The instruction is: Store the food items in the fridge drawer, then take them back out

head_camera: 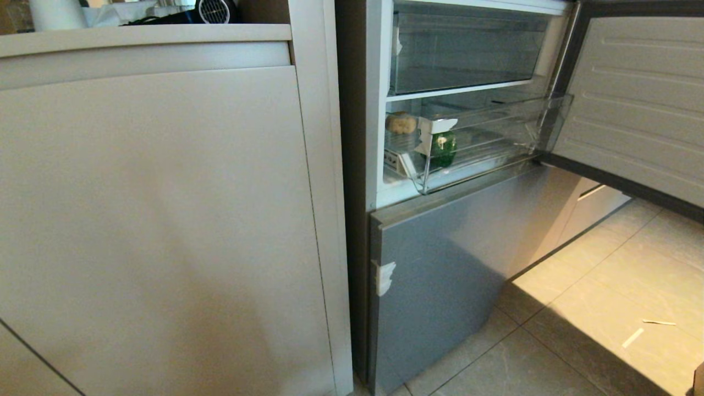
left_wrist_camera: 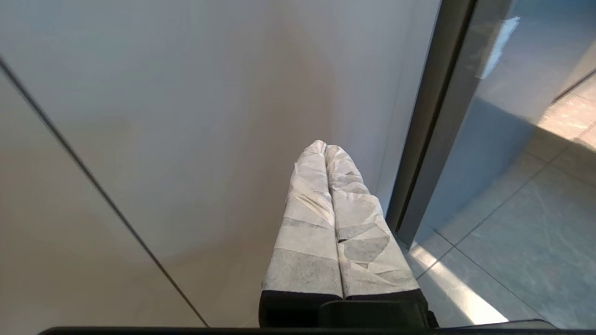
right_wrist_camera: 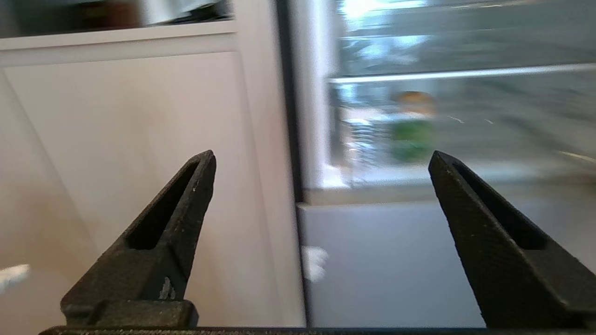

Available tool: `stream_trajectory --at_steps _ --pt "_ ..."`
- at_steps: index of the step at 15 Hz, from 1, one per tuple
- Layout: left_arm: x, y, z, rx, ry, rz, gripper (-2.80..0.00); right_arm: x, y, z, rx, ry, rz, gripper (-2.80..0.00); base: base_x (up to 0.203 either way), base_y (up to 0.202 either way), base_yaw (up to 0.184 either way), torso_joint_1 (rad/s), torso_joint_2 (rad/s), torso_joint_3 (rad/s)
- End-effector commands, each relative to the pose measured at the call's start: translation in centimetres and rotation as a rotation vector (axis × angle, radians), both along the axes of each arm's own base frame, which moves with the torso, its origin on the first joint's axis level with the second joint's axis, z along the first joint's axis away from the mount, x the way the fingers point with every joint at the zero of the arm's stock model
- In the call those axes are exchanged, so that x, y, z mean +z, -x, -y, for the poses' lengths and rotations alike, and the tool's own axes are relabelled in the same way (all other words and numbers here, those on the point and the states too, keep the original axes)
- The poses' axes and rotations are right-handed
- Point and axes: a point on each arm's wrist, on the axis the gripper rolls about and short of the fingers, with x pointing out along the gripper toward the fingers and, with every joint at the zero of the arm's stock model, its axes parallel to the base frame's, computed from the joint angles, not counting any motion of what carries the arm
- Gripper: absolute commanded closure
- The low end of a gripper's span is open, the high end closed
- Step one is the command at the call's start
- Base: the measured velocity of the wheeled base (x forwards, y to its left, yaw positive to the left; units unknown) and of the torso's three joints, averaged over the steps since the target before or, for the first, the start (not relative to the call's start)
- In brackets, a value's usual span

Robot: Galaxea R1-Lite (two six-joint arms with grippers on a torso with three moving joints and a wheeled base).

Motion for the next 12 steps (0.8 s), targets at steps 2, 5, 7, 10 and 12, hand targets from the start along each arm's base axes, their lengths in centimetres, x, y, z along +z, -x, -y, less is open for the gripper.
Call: stream_trajectory --at_steps 2,5,7,10,12 --pt "0.0 0.0 0.0 0.0 0.0 -0.001 0.0 -2.2 5.7 2.2 -0.224 -0.042 0.076 0.0 0.0 0.0 0.0 0.0 0.0 0.0" --pt "0.0 0.0 0.0 0.0 0.0 -0.002 0.0 -4.4 7.5 1.8 -0.43 -0.055 0.049 0.0 0.0 0.0 0.0 0.0 0.0 0.0" --pt "0.0 0.0 0.0 0.0 0.0 -0.002 0.0 -7.1 7.7 1.5 -0.442 -0.035 0.005 0.0 0.0 0.0 0.0 0.0 0.0 0.0" --pt "0.0 0.0 0.0 0.0 0.0 -0.001 0.0 -12.2 6.7 1.6 -0.458 0.068 -0.099 0.0 0.0 0.0 0.0 0.0 0.0 0.0" --pt "0.0 0.0 0.0 0.0 0.0 -0.001 0.0 -16.3 5.4 1.7 -0.478 0.208 -0.201 0.0 0.0 0.0 0.0 0.0 0.0 0.0"
